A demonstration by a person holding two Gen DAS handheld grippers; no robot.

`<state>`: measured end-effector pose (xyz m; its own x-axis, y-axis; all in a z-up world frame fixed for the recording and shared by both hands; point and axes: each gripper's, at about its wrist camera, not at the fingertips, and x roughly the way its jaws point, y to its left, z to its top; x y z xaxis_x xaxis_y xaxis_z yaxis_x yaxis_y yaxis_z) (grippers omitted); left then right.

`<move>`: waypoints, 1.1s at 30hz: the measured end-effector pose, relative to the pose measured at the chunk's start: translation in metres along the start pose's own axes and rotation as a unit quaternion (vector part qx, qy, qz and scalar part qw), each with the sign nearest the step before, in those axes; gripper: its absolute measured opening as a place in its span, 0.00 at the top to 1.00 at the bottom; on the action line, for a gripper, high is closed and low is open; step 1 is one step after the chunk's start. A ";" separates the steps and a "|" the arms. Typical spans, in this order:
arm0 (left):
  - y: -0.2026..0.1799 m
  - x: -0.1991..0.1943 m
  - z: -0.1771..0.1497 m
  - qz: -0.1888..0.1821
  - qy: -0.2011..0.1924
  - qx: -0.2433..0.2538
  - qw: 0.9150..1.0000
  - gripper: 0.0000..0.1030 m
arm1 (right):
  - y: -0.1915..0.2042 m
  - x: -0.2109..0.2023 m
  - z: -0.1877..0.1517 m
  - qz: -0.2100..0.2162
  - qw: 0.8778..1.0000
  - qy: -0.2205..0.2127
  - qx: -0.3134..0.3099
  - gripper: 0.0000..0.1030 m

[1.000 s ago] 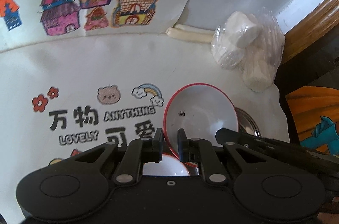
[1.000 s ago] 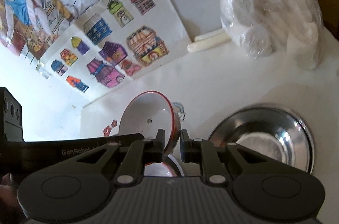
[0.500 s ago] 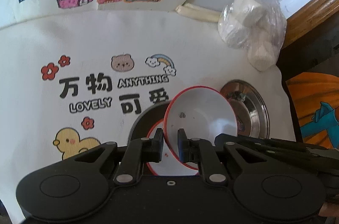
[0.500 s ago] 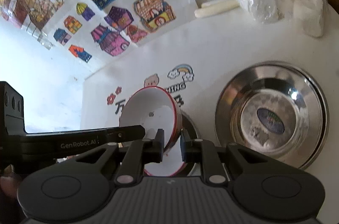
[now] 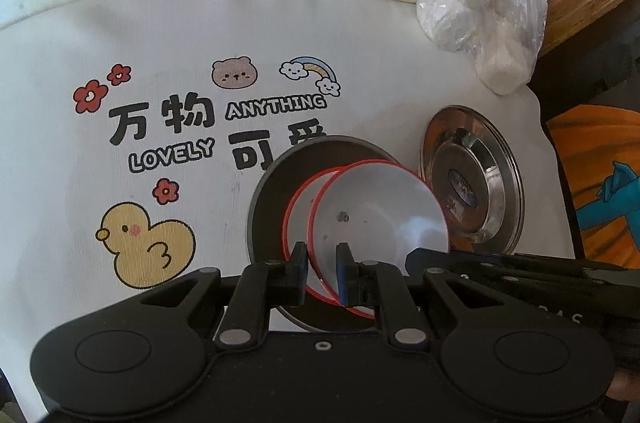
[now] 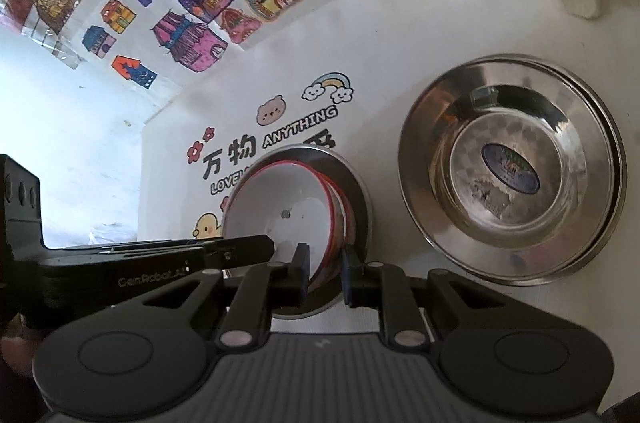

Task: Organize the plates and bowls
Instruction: 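Set the white bowl into the steel bowl and open both grippers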

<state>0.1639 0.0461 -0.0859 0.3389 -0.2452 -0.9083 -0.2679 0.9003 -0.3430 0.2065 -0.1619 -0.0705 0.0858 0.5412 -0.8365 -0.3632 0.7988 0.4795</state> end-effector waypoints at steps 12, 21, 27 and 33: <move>-0.002 0.001 0.005 0.010 0.005 0.009 1.000 0.85 | 0.000 0.007 0.007 -0.001 1.000 0.010 0.003 0.83; -0.002 0.001 0.006 0.013 0.005 0.009 1.000 0.84 | 0.001 0.010 0.011 -0.001 1.000 0.019 -0.003 0.83; -0.004 0.001 0.006 0.021 0.006 0.011 1.000 0.84 | 0.001 0.011 0.013 -0.002 1.000 0.024 -0.005 0.82; -0.004 0.001 0.006 0.022 0.006 0.012 1.000 0.84 | 0.001 0.011 0.014 0.000 1.000 0.024 -0.004 0.82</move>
<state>0.1711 0.0442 -0.0839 0.3170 -0.2094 -0.9250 -0.2597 0.9189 -0.2970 0.2203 -0.1517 -0.0759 0.0420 0.5271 -0.8487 -0.3712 0.7969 0.4766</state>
